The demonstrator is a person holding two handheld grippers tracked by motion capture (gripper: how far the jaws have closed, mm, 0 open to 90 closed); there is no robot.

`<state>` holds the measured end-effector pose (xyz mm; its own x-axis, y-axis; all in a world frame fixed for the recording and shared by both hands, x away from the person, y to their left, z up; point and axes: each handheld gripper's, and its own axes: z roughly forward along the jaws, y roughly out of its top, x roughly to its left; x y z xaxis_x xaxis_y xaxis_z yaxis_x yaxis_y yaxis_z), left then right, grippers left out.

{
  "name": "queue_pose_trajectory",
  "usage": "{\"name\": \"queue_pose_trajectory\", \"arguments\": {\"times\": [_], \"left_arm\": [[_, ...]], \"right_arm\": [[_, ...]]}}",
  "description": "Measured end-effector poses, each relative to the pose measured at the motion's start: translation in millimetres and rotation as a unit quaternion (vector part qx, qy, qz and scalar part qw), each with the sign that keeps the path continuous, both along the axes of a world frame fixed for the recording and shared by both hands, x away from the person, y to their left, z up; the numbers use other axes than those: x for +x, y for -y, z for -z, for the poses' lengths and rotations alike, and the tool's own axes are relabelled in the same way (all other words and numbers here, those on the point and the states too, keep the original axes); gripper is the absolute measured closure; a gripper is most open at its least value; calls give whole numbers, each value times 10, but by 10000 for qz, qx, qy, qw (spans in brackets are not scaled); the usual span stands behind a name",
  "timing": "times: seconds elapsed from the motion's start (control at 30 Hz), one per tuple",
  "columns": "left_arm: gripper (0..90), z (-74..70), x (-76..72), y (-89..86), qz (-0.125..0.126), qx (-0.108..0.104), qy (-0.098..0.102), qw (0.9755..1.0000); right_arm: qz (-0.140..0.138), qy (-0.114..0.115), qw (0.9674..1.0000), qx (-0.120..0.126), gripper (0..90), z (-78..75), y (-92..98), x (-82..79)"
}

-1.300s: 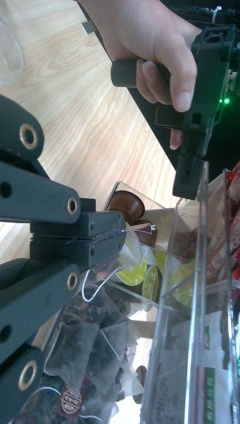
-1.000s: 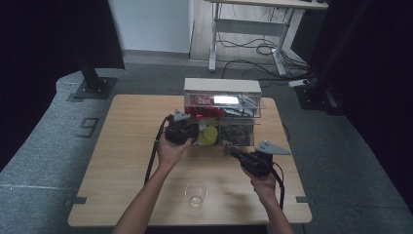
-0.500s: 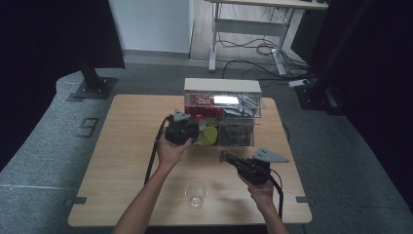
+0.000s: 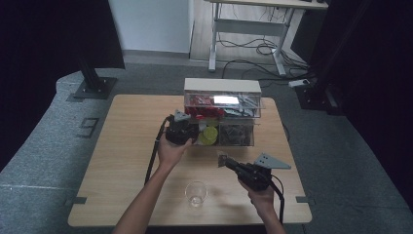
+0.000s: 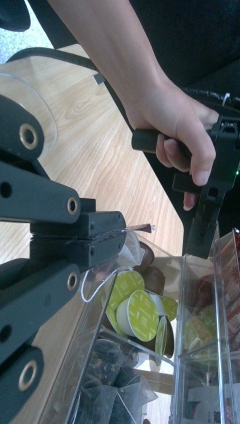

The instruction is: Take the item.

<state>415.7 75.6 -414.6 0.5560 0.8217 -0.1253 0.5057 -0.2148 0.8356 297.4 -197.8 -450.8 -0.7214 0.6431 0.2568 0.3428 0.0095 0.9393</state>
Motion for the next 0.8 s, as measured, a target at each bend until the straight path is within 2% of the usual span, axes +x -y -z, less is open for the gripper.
{"name": "queue_pose_trajectory", "arguments": {"times": [0.8], "left_arm": [[898,-11,-5,14,-11,15,11,10000]], "right_arm": [[-302,96,9995,11,888,-49,-81,-268]]}}
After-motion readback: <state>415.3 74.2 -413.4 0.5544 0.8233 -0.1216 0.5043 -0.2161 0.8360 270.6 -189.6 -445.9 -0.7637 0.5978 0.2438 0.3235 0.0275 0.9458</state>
